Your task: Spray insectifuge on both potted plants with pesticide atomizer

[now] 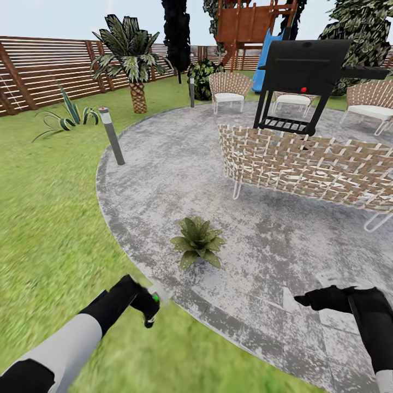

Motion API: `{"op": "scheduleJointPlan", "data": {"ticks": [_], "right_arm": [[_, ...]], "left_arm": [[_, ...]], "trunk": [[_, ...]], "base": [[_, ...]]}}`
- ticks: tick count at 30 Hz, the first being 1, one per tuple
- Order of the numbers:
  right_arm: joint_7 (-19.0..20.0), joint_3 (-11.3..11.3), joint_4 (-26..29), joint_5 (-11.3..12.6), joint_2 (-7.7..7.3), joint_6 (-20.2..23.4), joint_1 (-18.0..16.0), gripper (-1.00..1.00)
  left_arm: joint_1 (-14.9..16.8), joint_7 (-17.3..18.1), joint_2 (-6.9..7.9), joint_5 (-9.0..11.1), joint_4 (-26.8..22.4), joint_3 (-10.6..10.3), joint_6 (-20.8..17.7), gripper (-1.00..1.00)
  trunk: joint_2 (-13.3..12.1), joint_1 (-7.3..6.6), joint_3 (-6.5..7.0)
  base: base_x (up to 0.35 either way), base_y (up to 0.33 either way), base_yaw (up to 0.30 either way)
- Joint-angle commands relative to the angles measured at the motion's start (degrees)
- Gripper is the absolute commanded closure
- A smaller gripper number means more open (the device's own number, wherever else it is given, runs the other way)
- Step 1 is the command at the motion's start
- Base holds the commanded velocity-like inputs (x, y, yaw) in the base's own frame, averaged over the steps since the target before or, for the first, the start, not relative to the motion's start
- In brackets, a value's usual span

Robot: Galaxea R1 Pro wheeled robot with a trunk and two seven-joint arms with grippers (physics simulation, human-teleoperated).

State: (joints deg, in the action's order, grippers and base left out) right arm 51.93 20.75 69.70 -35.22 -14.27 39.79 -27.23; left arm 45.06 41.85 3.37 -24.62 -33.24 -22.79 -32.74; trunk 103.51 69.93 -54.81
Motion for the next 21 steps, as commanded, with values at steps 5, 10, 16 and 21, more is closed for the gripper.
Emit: {"op": "scheduleJointPlan", "data": {"ticks": [5, 10, 16, 21], "right_arm": [[9.1, -4.49, -4.94, 0.53, 0.03, 0.02, -6.37, -1.0], [10.74, -5.85, -10.78, 3.67, 0.56, -0.05, -11.43, -1.0], [15.13, -6.06, -11.42, 4.26, 6.57, -0.19, -13.09, 1.0], [16.2, -13.45, -11.4, 4.39, 7.13, -0.16, -13.19, 1.0]], "left_arm": [[0.03, 5.95, 1.44, -0.68, -0.15, -1.9, 6.98, 1.0], [0.03, 9.89, 1.72, -0.72, -0.25, -3.09, 9.53, 1.0], [0.07, 13.54, 1.81, -1.78, -0.41, -4.64, 14.79, 1.0], [0.11, 13.77, 1.82, -1.91, -0.43, -4.71, 16.68, 1.0]], "trunk": [[0.02, -0.01, -0.05], [0.02, -0.01, -0.05], [0.02, -0.01, -0.05], [0.02, -0.01, -0.05]], "base": [[0.0, 0.0, 0.0], [0.0, 0.0, 0.0], [0.0, 0.0, 0.0], [0.0, 0.0, 0.0]]}}
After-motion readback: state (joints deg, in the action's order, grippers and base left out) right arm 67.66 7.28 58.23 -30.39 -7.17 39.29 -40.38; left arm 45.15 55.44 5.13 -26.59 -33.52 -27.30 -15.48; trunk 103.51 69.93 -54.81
